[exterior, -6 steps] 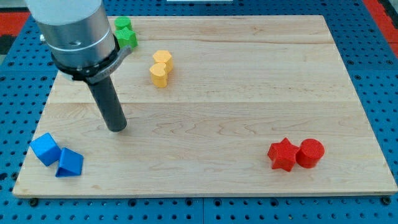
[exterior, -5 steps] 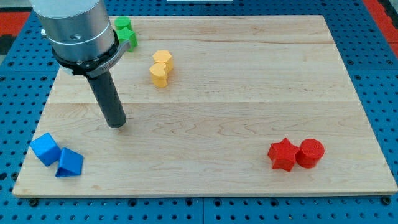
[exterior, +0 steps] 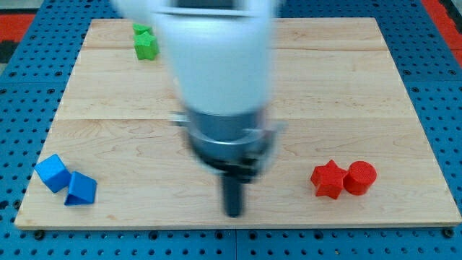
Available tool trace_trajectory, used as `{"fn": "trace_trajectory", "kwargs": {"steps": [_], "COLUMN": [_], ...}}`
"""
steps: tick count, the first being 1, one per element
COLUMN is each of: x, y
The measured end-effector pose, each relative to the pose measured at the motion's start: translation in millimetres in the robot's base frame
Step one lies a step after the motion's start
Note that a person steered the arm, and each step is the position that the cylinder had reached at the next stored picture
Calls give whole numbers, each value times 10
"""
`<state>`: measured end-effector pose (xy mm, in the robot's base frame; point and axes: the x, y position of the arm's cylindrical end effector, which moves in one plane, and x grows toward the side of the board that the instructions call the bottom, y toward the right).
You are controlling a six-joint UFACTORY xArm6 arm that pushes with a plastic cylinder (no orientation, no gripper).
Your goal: Push red circle into the yellow blocks
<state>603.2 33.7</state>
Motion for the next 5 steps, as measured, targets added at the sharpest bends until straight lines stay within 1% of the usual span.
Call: {"fn": "trace_trajectory", "kwargs": {"steps": [1, 2, 3, 4, 5], "x": [2, -11, -319, -573, -488], "y": [1052, 1404, 991, 1348, 1327]}}
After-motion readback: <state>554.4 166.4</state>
